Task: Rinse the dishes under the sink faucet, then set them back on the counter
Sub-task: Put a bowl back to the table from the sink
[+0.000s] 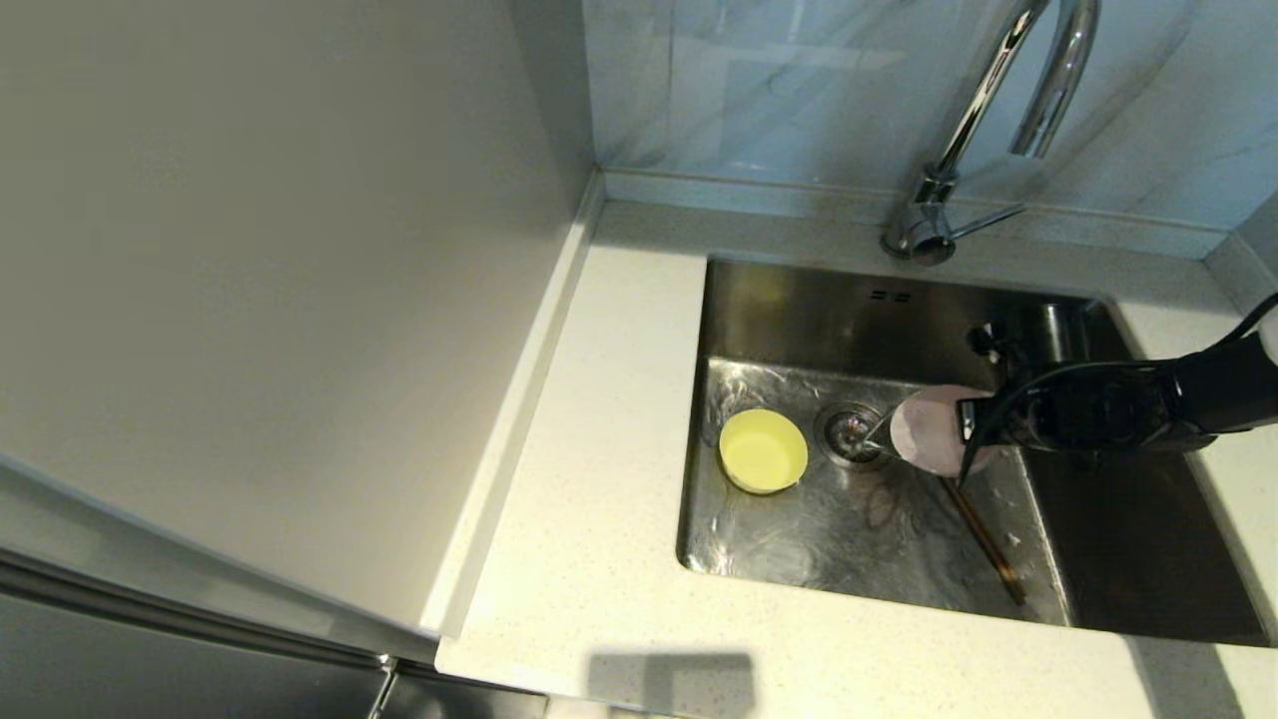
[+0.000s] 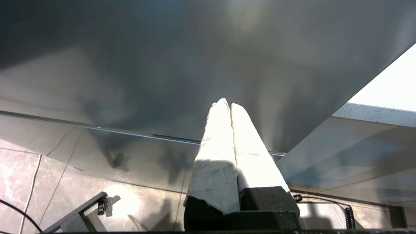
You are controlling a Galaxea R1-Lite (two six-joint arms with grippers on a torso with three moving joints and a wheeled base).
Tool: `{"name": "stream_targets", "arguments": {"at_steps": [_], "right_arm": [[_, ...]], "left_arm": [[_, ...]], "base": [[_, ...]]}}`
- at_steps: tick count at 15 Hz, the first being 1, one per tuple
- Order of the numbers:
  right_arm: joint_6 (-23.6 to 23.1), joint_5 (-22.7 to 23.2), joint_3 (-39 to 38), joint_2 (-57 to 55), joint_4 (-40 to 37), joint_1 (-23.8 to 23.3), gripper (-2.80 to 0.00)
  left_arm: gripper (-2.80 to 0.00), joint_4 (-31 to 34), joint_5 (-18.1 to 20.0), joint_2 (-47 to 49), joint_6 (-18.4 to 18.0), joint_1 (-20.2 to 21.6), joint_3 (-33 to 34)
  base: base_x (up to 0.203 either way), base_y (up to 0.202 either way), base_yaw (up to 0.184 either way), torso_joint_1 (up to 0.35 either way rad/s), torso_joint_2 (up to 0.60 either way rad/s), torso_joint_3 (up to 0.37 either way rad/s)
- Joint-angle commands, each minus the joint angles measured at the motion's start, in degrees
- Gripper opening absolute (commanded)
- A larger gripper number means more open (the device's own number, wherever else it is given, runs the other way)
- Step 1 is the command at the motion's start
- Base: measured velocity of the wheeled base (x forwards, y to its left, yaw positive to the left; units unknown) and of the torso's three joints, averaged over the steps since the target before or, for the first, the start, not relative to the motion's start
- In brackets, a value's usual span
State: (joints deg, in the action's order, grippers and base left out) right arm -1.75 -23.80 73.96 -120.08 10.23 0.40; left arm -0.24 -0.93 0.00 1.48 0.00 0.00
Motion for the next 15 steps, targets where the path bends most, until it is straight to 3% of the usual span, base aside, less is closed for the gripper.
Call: {"name": "stream_targets", "arguments": {"at_steps": [1, 3, 7, 12, 15], "right_arm": [[-1.8, -1.5, -2.2, 4.2, 0.2, -0.5, -2.8], [-4.2, -7.8, -3.8, 7.7, 0.4, -0.6, -2.8], [-9.6, -9.7, -7.7, 12.9, 6.9, -1.2, -2.8], [-22.4, -9.6, -18.2, 15.2, 34.8, -2.3, -2.8], [-26.7, -9.5, -22.4, 15.5, 51.6, -2.3, -2.8]], "left_arm": [[-2.8, 0.0, 0.0, -0.2, 0.0, 0.0, 0.0], [-2.8, 0.0, 0.0, -0.2, 0.0, 0.0, 0.0], [-2.8, 0.0, 0.0, -0.2, 0.0, 0.0, 0.0], [-2.8, 0.0, 0.0, -0.2, 0.0, 0.0, 0.0], [-2.8, 0.0, 0.0, -0.2, 0.0, 0.0, 0.0]], "base": [[0.0, 0.0, 0.0, 0.0, 0.0, 0.0], [0.0, 0.0, 0.0, 0.0, 0.0, 0.0], [0.0, 0.0, 0.0, 0.0, 0.0, 0.0], [0.0, 0.0, 0.0, 0.0, 0.0, 0.0], [0.0, 0.0, 0.0, 0.0, 0.0, 0.0]]}}
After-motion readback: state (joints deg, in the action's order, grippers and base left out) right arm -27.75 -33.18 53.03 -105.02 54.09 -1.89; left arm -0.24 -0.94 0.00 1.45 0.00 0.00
